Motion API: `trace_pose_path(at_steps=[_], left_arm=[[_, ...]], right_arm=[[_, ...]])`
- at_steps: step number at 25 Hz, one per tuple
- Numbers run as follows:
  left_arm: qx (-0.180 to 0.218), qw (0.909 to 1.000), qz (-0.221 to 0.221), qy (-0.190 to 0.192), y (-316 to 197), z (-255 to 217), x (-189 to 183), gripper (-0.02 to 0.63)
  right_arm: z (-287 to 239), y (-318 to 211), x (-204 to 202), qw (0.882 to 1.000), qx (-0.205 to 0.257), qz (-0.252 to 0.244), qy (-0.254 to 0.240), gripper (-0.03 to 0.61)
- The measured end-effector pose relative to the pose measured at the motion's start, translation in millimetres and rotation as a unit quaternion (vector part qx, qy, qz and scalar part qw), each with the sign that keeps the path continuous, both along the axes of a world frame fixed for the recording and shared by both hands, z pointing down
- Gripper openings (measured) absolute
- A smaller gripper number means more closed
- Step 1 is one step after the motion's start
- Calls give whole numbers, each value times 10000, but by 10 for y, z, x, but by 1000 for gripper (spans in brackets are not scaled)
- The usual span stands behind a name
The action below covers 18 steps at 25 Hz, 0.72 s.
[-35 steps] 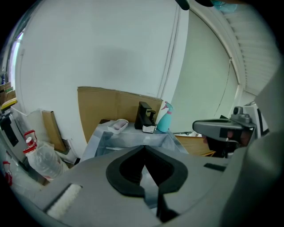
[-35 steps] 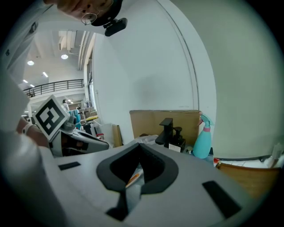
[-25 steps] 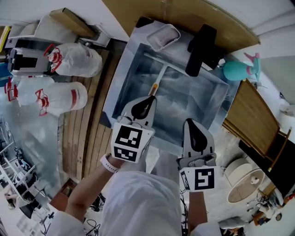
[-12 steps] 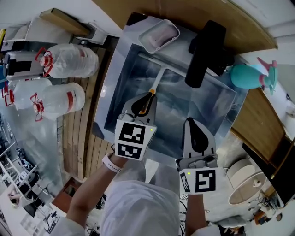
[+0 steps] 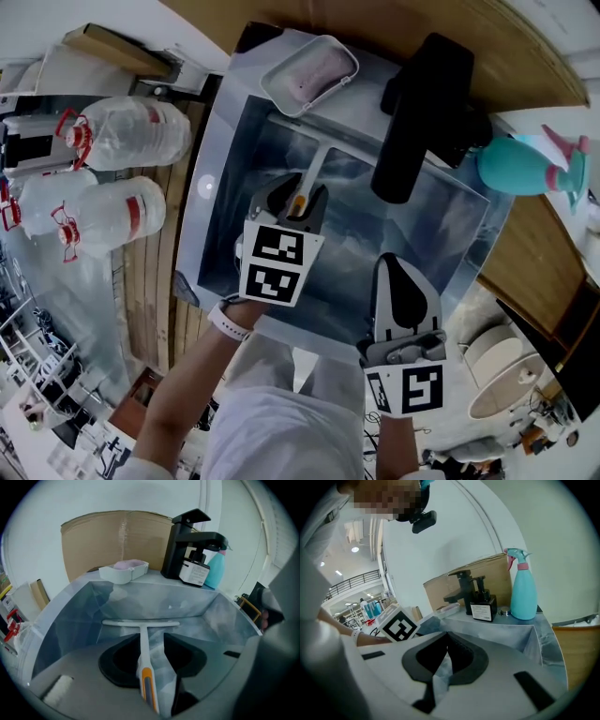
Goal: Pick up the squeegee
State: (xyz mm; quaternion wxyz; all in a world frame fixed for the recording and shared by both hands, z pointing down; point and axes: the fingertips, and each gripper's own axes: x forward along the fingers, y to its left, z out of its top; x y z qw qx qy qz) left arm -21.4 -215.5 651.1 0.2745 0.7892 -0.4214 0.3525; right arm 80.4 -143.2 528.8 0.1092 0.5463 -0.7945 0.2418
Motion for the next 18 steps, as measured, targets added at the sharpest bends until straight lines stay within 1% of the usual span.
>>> trace_pose_path(at_steps=[7, 11, 14, 18], left_arm=[[-308, 9992, 71, -257, -107, 379, 1, 152], [-576, 9979, 133, -274, -103, 555, 31, 151], [-671, 9968, 209, -368, -80, 639, 53, 149], [-642, 9961, 118, -601, -100, 666, 26, 87]], right_arm=[[64, 9, 3, 9999, -85, 25, -119, 6], [106, 42, 11, 9998, -133, 16, -123, 6], [135, 50, 35, 9998, -161, 29, -117, 6], [153, 45, 76, 9998, -166, 31, -97, 6]])
